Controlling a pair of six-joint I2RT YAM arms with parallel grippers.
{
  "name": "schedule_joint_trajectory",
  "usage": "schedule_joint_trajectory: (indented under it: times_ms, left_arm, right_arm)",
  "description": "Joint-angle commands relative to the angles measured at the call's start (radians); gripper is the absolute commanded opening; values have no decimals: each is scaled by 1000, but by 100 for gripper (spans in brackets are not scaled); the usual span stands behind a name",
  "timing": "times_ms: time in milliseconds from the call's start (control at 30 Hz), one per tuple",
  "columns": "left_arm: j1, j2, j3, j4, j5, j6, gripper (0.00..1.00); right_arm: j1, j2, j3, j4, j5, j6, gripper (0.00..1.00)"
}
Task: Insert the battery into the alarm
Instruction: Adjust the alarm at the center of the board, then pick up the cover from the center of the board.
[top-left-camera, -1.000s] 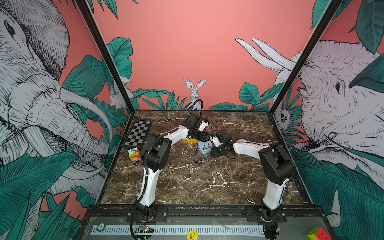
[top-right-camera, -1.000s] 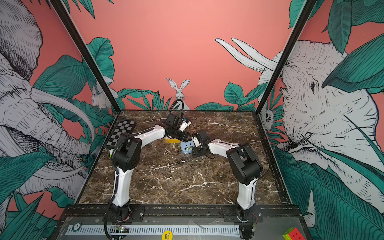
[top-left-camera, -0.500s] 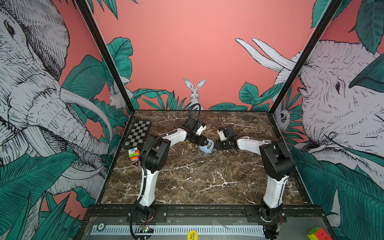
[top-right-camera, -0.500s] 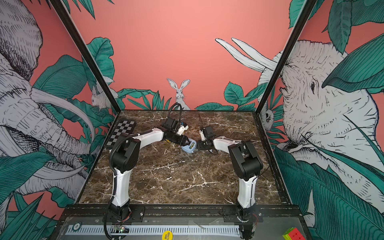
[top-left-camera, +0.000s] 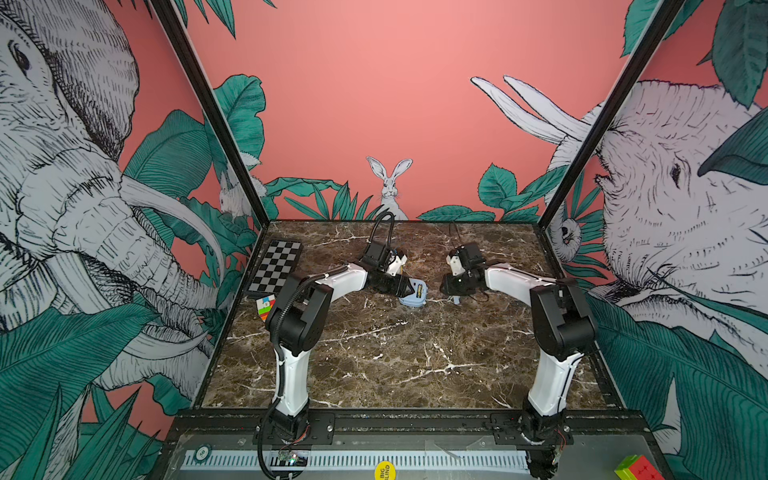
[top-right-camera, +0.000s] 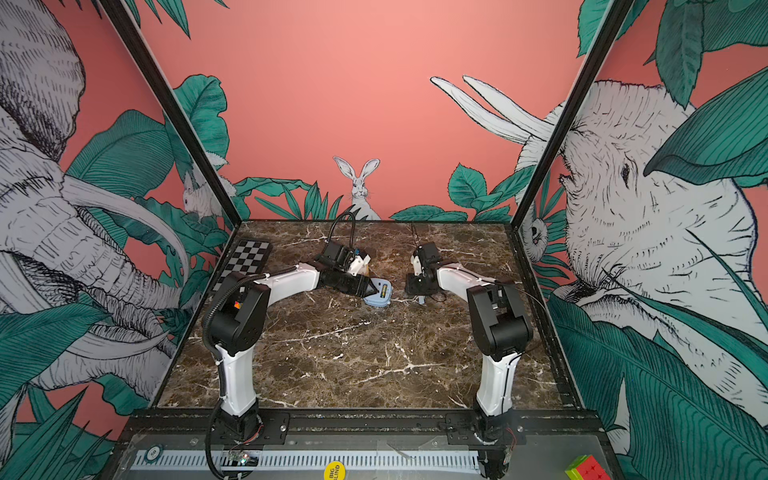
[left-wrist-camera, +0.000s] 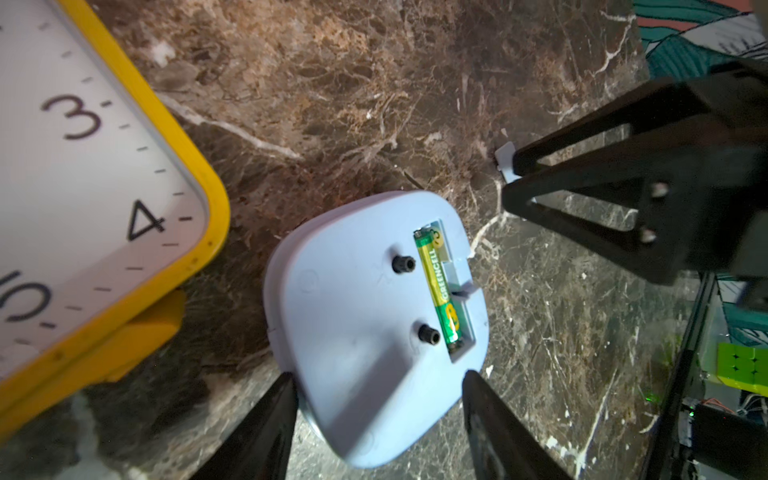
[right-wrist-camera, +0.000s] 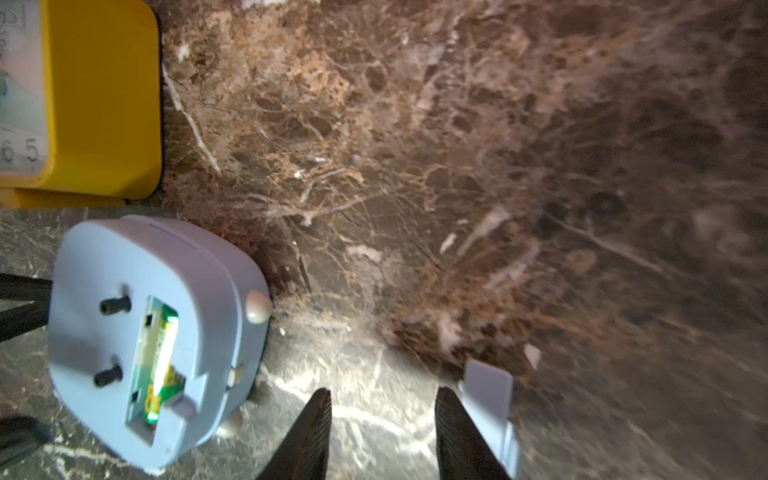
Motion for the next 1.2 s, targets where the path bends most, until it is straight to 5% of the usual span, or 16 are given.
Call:
schedule_joint_trajectory:
  times_ms: [0, 400, 1167]
  left_arm:
    - [-4, -64, -20, 41, 27, -41, 63]
    - [-4, -58, -28, 41, 29, -47, 60]
    - [-6, -49, -13, 16, 17, -41, 57]
  right_arm:
    - [-44, -44, 20, -112, -52, -8, 37]
    - [-132, 105, 169, -317, -136, -49, 24]
    - [-140, 179, 160, -281, -150, -66, 15]
